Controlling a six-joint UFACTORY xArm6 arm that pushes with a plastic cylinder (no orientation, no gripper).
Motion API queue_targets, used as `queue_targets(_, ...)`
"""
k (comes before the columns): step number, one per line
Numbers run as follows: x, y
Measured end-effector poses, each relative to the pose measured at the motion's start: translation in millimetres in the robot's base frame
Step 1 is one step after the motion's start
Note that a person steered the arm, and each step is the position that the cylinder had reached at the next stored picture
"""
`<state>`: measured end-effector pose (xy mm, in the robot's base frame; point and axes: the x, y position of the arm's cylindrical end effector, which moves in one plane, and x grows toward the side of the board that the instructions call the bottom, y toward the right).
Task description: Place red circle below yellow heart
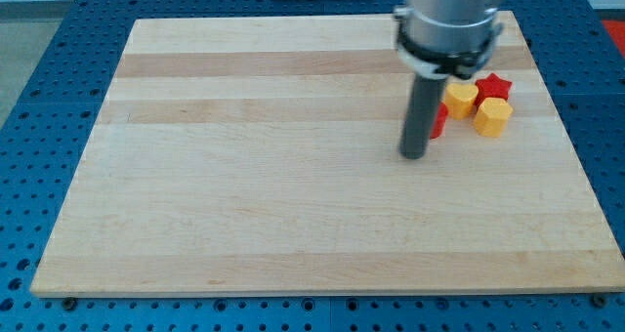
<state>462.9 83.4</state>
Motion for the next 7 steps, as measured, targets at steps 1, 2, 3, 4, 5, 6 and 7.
queue_targets(1, -5.1, -45.9)
queue_targets(2, -36.7, -49.2)
queue_targets(3, -47.6, -47.0)
queue_targets(4, -49.9, -22.9)
queue_targets(5, -50.5, -0.2)
queue_targets(6, -50.5, 17.9)
queue_targets(7, -48.2, 27.5)
